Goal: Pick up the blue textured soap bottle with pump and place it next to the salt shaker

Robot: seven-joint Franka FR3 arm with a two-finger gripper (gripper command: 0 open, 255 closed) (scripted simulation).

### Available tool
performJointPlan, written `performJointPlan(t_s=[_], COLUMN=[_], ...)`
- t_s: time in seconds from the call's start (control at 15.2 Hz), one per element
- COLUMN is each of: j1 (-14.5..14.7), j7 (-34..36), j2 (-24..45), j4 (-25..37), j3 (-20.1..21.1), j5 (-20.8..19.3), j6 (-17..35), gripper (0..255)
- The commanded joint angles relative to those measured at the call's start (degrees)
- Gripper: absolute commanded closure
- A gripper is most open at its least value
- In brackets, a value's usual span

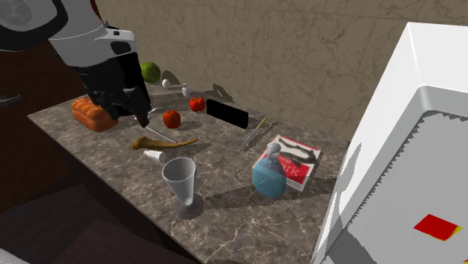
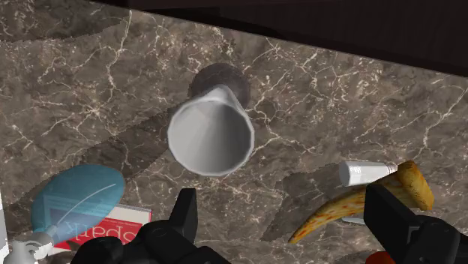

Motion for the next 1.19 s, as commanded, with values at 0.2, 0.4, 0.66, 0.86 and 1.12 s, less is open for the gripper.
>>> performJointPlan(t_s=[0.2,0.4,0.66,0.86,1.12], j1=[-0.67,-1.22,-1.62,-1.54,-0.9], j7=[-4.31,-8.6,-14.4,-18.9,-25.36], j2=[1.78,4.33,8.88,13.07,19.6], j4=[-1.39,-2.03,-1.69,-0.54,2.18], j3=[-3.57,-7.21,-12.12,-15.89,-21.01], j5=[-1.81,-3.32,-4.6,-4.82,-3.73], j6=[4.06,8.21,13.72,17.72,22.66], gripper=[0,0,0,0,0])
